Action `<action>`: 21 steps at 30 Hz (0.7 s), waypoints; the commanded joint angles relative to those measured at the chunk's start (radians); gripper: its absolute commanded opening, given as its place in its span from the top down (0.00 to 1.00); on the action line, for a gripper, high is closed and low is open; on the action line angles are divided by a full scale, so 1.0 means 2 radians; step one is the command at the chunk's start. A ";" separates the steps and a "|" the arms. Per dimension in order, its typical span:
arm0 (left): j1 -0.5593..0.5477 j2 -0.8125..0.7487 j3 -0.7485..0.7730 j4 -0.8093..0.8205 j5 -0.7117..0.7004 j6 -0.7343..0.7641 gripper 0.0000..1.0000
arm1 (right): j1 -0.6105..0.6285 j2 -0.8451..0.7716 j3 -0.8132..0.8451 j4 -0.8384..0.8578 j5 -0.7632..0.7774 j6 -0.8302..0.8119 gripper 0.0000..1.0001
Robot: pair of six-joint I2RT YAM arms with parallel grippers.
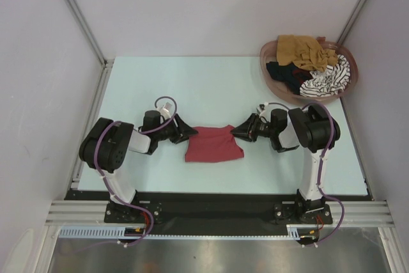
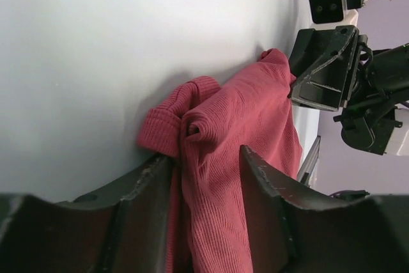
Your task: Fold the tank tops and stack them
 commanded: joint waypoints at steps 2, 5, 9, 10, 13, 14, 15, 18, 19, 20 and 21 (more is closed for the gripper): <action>0.000 -0.012 0.008 -0.024 -0.023 0.022 0.46 | 0.000 -0.019 0.008 -0.003 0.009 -0.005 0.67; 0.000 -0.024 0.015 -0.048 -0.028 0.032 0.42 | -0.002 -0.027 0.008 -0.006 0.009 -0.008 0.58; 0.000 -0.063 0.020 -0.133 -0.076 0.072 0.25 | -0.005 -0.069 0.014 -0.070 0.022 -0.051 0.49; 0.000 -0.085 0.020 -0.148 -0.112 0.077 0.22 | -0.006 -0.078 0.015 -0.110 0.027 -0.066 0.45; 0.000 -0.127 0.014 -0.185 -0.147 0.095 0.14 | -0.005 -0.109 0.017 -0.165 0.061 -0.103 0.41; 0.000 -0.136 0.014 -0.194 -0.153 0.101 0.13 | -0.005 -0.115 0.017 -0.175 0.067 -0.117 0.41; 0.000 -0.153 0.014 -0.211 -0.158 0.103 0.14 | -0.004 -0.123 0.018 -0.201 0.073 -0.125 0.39; -0.001 -0.201 0.010 -0.249 -0.173 0.112 0.13 | 0.001 -0.158 0.021 -0.260 0.096 -0.161 0.36; -0.002 -0.215 0.009 -0.263 -0.179 0.114 0.12 | 0.009 -0.168 0.025 -0.286 0.117 -0.177 0.35; -0.004 -0.229 0.008 -0.279 -0.197 0.118 0.12 | 0.013 -0.194 0.027 -0.314 0.130 -0.192 0.35; -0.012 -0.257 0.005 -0.308 -0.206 0.119 0.12 | 0.020 -0.207 0.031 -0.371 0.146 -0.207 0.33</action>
